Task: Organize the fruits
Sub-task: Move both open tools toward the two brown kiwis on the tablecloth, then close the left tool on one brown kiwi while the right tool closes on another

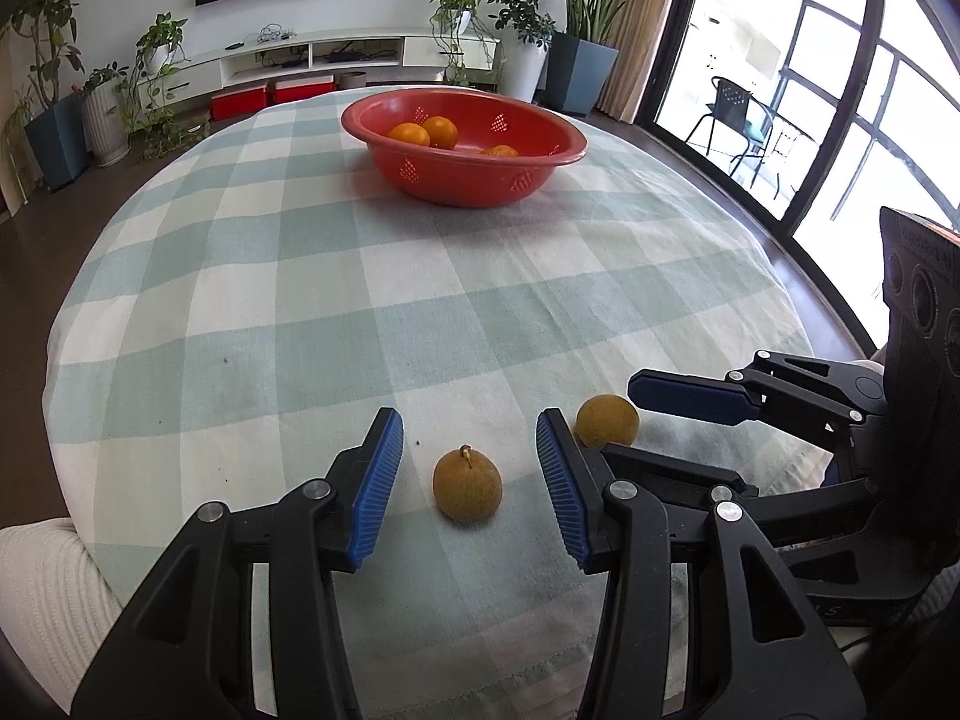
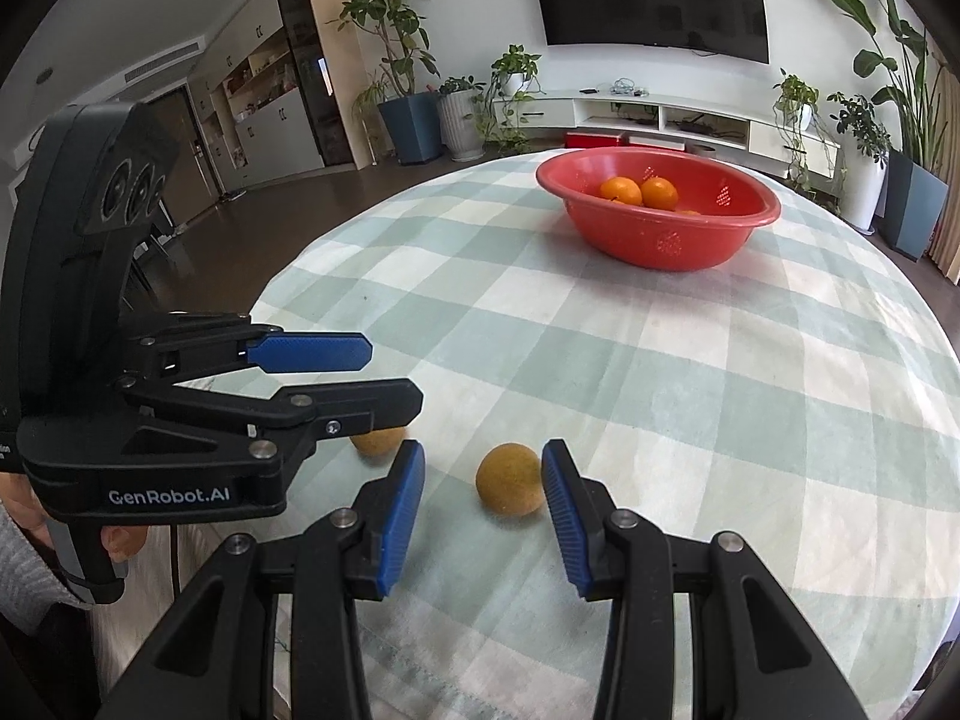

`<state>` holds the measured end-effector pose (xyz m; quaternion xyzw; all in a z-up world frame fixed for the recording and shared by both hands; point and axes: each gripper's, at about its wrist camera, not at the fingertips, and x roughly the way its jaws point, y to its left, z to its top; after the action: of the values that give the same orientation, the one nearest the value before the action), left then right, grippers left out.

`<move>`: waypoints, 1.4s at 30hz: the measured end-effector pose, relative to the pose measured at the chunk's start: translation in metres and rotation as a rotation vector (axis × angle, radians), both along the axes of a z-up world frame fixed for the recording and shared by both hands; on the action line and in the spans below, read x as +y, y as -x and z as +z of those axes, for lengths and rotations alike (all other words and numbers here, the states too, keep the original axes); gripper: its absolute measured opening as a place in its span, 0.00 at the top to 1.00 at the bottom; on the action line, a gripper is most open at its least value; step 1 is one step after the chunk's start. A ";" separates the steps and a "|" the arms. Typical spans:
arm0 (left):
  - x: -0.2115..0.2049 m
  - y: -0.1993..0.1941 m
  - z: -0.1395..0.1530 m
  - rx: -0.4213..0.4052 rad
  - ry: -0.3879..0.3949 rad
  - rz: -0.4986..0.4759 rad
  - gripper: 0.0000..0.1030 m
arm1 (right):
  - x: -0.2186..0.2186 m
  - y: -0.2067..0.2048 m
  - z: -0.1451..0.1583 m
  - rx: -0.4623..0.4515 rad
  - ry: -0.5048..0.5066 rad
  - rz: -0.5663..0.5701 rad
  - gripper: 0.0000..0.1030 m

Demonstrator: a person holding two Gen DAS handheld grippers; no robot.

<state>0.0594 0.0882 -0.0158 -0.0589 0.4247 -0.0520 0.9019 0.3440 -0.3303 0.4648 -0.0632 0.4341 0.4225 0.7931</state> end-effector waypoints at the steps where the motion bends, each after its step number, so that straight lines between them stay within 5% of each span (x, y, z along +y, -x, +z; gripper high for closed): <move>1: 0.000 0.000 -0.001 0.003 0.000 -0.001 0.57 | 0.000 0.000 -0.001 0.002 0.004 0.000 0.57; 33: -0.006 -0.003 -0.023 0.037 0.002 -0.023 0.57 | 0.000 -0.003 -0.009 0.010 0.049 -0.022 0.71; 42: -0.009 -0.002 -0.024 0.029 -0.016 -0.029 0.70 | -0.002 -0.007 -0.010 0.037 0.029 -0.030 0.71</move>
<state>0.0611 0.0790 -0.0399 -0.0462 0.4390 -0.0610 0.8952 0.3507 -0.3319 0.4544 -0.0605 0.4559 0.4054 0.7900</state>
